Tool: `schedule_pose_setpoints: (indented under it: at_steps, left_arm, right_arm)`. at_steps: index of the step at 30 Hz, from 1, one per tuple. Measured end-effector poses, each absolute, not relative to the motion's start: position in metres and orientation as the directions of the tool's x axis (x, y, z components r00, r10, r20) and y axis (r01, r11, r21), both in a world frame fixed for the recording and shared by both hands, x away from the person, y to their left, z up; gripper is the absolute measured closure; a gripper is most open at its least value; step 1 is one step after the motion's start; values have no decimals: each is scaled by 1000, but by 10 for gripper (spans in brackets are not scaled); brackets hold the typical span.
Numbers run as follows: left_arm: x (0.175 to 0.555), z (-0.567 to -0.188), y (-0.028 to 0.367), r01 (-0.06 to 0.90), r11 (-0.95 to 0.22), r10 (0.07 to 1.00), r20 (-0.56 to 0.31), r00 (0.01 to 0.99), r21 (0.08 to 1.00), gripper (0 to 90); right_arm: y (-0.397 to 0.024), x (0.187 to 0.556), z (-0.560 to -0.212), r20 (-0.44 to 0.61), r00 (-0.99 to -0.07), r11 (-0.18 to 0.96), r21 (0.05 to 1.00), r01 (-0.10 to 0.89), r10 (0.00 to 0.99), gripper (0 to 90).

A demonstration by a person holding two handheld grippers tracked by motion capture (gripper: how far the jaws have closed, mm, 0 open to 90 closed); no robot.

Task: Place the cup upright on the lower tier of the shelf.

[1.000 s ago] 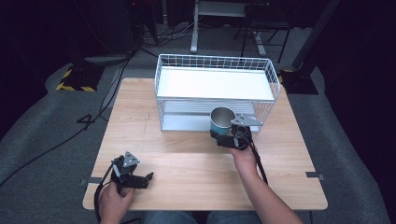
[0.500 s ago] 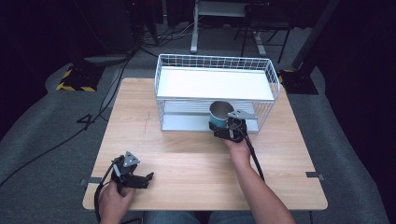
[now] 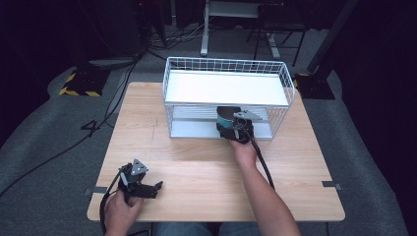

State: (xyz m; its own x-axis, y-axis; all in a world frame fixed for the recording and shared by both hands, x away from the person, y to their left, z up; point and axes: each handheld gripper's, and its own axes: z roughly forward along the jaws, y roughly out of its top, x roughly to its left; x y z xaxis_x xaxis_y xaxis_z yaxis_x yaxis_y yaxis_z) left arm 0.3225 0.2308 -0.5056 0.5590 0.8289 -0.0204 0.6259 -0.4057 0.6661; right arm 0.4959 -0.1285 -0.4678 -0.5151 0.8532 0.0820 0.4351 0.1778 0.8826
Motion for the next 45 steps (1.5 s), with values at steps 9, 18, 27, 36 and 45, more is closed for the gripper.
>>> schedule_pose_setpoints:
  at_steps: [9, 18, 27, 36, 45]
  left_arm:
    - [323, -506, 230, 628, -406, 828, -24, 560, 664, 11]
    - [324, -506, 229, 627, -403, 829, -24, 559, 667, 11]
    - [324, -506, 229, 627, -403, 829, -25, 559, 667, 11]
    - [324, -506, 229, 627, -403, 829, -25, 559, 667, 11]
    - [324, -506, 229, 628, -404, 829, -24, 559, 666, 11]
  right_arm:
    - [-124, 507, -474, 86, -496, 170, 878, 447, 864, 214]
    - [-123, 518, -479, 76, -483, 172, 877, 449, 872, 214]
    - [-123, 520, -480, 73, -488, 176, 877, 446, 870, 213]
    - [-123, 522, -481, 70, -494, 179, 880, 439, 867, 211]
    - [-126, 521, -480, 79, -452, 154, 876, 457, 889, 49]
